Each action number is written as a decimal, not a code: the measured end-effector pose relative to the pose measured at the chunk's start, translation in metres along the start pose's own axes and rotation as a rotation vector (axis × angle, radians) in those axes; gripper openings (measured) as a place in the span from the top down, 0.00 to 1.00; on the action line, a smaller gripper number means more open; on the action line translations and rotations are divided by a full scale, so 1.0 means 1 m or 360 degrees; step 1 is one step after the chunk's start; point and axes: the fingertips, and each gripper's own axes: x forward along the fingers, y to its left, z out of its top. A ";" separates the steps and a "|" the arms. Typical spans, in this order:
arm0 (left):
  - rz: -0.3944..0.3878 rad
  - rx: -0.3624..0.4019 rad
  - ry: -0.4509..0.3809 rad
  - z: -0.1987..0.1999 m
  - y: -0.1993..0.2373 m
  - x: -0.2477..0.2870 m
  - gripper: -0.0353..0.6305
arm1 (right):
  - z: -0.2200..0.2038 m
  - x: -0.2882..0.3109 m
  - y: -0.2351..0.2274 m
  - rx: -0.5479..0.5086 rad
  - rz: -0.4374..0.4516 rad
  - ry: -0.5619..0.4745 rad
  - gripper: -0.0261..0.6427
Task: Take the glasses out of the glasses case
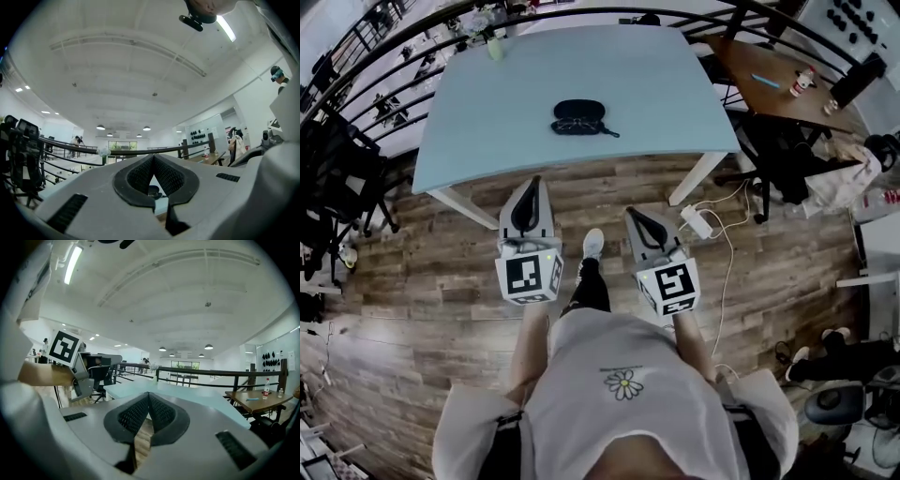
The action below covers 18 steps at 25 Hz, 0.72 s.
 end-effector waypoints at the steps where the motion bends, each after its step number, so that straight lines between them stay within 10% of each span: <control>1: -0.0007 -0.0004 0.0004 -0.003 0.004 0.014 0.92 | 0.002 0.012 -0.009 0.0006 -0.0005 0.0015 0.95; 18: -0.0168 -0.0037 0.0018 -0.035 0.107 0.260 0.92 | 0.053 0.262 -0.126 0.0015 0.0038 0.0075 0.95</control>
